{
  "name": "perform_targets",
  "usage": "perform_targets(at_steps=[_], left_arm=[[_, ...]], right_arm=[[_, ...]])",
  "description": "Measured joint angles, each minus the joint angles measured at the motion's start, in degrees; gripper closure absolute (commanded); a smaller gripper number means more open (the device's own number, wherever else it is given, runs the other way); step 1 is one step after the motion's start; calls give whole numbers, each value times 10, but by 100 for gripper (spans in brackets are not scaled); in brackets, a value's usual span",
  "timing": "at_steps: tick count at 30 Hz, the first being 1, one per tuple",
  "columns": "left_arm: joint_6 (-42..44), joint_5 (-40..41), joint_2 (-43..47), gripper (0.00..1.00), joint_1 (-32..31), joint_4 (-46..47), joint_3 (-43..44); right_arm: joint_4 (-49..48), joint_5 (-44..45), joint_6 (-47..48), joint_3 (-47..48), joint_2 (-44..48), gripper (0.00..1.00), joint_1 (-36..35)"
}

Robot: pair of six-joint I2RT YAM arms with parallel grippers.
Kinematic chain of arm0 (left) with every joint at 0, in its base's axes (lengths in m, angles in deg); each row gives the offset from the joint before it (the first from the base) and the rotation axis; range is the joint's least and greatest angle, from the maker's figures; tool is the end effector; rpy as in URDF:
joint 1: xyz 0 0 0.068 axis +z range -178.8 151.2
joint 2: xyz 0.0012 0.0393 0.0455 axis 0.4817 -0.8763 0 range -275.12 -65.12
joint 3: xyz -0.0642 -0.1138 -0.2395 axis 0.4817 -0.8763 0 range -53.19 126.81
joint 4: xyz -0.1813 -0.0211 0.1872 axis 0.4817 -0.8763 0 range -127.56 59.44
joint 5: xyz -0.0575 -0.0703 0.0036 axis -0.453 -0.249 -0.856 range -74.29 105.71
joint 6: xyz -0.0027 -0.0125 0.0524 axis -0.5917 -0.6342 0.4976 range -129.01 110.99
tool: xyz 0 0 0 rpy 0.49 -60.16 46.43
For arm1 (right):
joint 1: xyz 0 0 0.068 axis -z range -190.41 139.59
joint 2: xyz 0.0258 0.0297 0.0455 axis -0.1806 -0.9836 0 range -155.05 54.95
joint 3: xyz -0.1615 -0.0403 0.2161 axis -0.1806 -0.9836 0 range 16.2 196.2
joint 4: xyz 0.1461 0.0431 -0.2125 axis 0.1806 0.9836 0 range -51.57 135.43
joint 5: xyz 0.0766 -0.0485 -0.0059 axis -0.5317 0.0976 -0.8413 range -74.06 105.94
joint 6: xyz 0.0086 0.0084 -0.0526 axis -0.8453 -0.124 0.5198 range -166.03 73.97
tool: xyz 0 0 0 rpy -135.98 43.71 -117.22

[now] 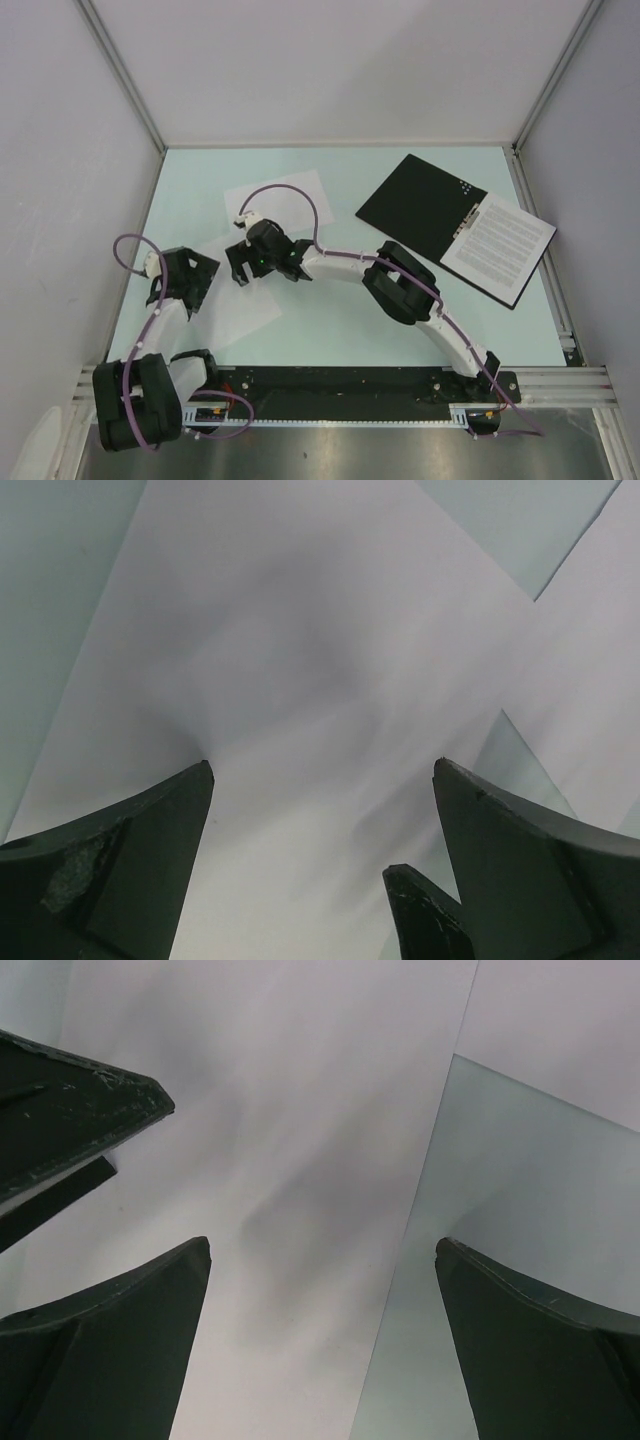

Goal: Put the files into the folder

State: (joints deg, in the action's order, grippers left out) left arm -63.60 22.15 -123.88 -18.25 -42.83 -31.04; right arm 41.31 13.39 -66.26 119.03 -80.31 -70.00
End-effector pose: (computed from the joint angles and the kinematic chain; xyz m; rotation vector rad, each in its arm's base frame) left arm 0.1835 0.0382 0.1589 -1.3499 2.0181 -0.2149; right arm 0.2698 0.4630 0.1552 -0.8036 2.1679 0.8066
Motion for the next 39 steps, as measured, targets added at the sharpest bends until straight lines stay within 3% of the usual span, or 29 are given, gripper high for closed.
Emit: perform_targets(at_steps=[9,23,30,34,39], left_arm=[[-30,-24,-25,0,13,70,-15],[-31,-70,-61,0,22,139,-20],[-17,-105,-78,0,22,178,-20],[-7,-111,-78,0,22,179,-20],[2,-116,-80,0,22,182,-20]], right_arm=[[20,-7,-13,9,-2,0,-7],[-77,-229,-161,-75,23,0,25],[-212,-312,-281,-166,38,0,46],[-267,-322,-328,-169,28,0,62],[-252,-289,-319,-168,27,0,69]])
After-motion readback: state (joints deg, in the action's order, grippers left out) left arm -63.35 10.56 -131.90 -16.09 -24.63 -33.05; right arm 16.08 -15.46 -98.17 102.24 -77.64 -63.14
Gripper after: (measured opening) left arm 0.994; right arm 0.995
